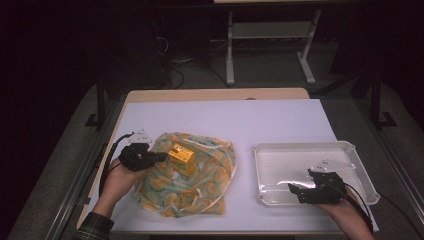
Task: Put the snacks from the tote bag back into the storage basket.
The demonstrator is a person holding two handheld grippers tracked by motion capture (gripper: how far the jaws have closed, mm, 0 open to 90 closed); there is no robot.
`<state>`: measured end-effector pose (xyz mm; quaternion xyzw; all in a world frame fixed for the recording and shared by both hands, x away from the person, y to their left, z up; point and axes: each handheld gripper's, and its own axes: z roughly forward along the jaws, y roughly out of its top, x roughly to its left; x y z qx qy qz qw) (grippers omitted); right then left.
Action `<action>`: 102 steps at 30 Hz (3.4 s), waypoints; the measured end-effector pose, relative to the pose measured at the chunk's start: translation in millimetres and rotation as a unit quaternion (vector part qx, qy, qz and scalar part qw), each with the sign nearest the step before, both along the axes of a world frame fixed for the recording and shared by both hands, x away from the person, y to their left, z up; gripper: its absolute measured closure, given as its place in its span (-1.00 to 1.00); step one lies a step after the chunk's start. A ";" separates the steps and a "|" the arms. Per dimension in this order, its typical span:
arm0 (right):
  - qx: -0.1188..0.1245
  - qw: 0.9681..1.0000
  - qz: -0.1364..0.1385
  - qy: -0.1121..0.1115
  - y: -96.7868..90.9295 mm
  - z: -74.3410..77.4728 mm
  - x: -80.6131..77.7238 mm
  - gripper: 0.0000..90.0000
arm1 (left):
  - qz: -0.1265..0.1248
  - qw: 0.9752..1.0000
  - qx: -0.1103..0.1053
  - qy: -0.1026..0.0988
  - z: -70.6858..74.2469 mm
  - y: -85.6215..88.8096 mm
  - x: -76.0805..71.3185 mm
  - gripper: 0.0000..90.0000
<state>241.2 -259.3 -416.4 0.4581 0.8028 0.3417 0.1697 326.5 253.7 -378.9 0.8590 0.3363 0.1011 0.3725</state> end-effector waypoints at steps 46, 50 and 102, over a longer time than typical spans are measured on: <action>0.001 1.000 0.004 0.003 -0.2 -0.7 1.6 -0.71 | -0.043 0.999 0.014 0.017 -4.2 -18.1 -11.8 0.99; 0.001 1.000 0.004 0.003 -0.1 -0.8 1.7 -0.71 | -0.050 0.998 0.017 0.015 -4.1 -20.0 -12.7 0.99; 0.002 1.000 0.003 0.006 0.3 -1.1 2.0 -0.71 | -0.055 0.998 0.042 -0.007 -3.7 -35.2 -11.7 0.99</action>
